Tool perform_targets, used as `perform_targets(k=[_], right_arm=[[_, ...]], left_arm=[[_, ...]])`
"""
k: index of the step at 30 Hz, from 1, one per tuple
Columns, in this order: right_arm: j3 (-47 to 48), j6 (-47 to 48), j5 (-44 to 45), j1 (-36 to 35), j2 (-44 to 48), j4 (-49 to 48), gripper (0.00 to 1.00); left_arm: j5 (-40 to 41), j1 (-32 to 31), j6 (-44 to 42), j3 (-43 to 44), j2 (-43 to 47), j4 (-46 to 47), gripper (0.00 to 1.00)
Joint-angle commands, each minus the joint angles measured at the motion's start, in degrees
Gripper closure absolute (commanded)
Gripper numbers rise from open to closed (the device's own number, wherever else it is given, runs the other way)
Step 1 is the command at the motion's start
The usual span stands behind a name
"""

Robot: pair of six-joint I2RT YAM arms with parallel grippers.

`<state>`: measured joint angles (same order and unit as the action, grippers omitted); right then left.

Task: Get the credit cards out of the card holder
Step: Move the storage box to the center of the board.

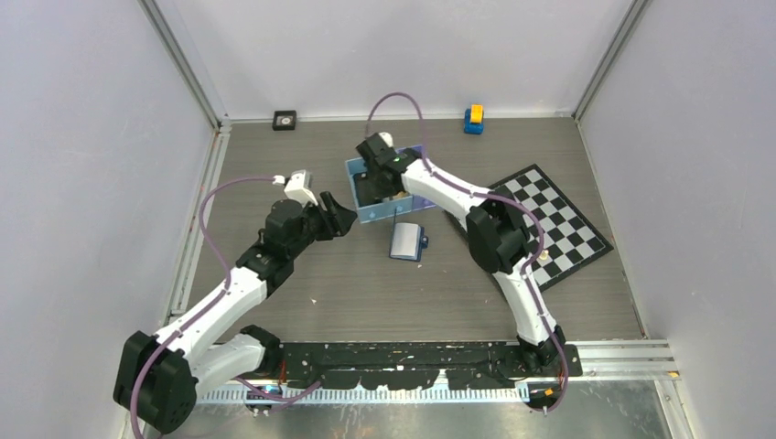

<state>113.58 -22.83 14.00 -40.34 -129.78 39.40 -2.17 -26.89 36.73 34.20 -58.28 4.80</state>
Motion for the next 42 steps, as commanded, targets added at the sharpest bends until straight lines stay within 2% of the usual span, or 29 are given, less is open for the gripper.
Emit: perform_targets(k=[1, 7, 12, 13, 15, 17, 20, 26, 30, 35, 39, 42], right_arm=[[2.2, 3.5, -3.4, -7.6, 2.6, -4.3, 0.91], [2.5, 7.3, -0.7, -15.5, 1.9, -6.6, 0.91], [3.8, 7.6, -3.9, -17.5, 1.1, -11.1, 0.88], [4.5, 7.4, -4.1, -17.5, 0.9, -11.7, 0.85], [5.6, 7.2, -3.9, -17.6, 0.7, -12.3, 0.7], [6.1, 6.7, -3.2, -17.6, 1.3, -12.3, 0.6], [5.4, 5.4, -2.0, -17.1, 3.9, -12.4, 0.52], [0.3, 2.1, -3.3, -13.2, 12.4, -12.6, 0.43], [-7.3, 0.0, -3.4, -10.1, 20.4, -13.3, 0.34], [-20.1, -3.4, 0.0, -6.6, 32.6, -13.9, 0.23], [-32.4, -3.6, 3.3, -6.2, 41.7, -14.9, 0.2], [-44.0, -4.3, 6.5, -5.9, 49.9, -19.4, 0.2]], left_arm=[[4.3, 0.0, -1.7, -1.0, 4.1, -0.4, 0.44], [7.4, 0.0, -1.8, -2.4, 7.7, -0.8, 0.44], [14.5, 0.6, 0.7, -4.5, 9.7, -1.6, 0.45], [14.8, 1.1, 1.4, -4.8, 10.1, -1.7, 0.45], [14.6, 2.2, 2.6, -5.2, 10.9, -2.0, 0.46], [15.0, 2.9, 3.3, -5.4, 11.2, -2.4, 0.46], [16.2, 3.8, 4.6, -5.2, 11.4, -4.0, 0.46], [16.4, 6.5, 7.0, -5.6, 11.8, -5.9, 0.48], [13.6, 6.6, 6.3, -5.5, 10.4, -3.8, 0.47], [5.6, 6.2, 1.7, -2.1, 3.8, -2.3, 0.42], [6.2, 3.7, -1.9, 3.4, -3.8, -5.3, 0.36], [8.2, 1.2, -4.4, 7.4, -9.8, -8.4, 0.34]])
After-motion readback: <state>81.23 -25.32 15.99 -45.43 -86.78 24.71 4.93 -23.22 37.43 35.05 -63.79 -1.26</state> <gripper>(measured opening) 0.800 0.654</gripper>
